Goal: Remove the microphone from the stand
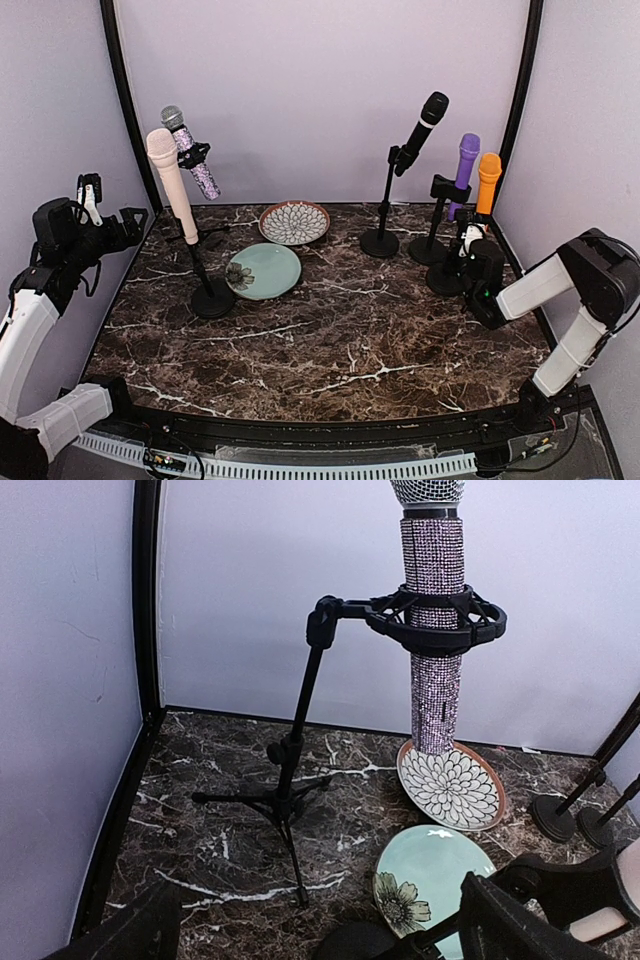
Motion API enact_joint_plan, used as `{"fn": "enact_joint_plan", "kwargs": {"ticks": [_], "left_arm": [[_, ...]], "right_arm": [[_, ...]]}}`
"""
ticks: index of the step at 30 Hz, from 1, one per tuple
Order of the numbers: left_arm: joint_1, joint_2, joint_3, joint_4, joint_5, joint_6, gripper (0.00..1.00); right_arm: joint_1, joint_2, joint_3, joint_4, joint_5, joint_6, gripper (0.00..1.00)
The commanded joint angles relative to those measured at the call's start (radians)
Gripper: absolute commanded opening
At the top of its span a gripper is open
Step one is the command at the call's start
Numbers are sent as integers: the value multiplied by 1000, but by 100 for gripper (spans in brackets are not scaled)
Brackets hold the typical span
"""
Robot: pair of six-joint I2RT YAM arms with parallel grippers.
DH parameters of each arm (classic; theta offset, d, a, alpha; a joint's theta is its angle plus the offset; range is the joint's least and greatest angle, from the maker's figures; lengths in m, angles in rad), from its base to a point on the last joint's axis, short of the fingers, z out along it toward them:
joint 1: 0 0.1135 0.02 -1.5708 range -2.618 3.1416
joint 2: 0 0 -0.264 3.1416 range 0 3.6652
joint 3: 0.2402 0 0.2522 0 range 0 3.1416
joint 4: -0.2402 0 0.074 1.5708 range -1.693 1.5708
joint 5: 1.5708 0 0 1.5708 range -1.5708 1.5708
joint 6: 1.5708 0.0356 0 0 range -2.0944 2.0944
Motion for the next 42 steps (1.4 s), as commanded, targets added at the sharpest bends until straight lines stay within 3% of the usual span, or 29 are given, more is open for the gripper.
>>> {"fn": "enact_joint_plan", "kwargs": {"ticks": [1, 3, 11, 23, 42], "left_arm": [[4, 0, -16, 34, 1, 18, 99], [3, 0, -16, 34, 2, 18, 99], [4, -5, -20, 34, 1, 21, 99], [3, -3, -27, 51, 64, 27, 99], [2, -41, -49, 73, 125, 23, 99]], "right_arm": [[26, 6, 22, 77, 25, -30, 5], [40, 1, 27, 70, 36, -47, 0], [102, -108, 18, -34, -3, -52, 0], [301, -213, 57, -136, -17, -8, 0], [592, 94, 315, -29, -81, -37, 0]]}}
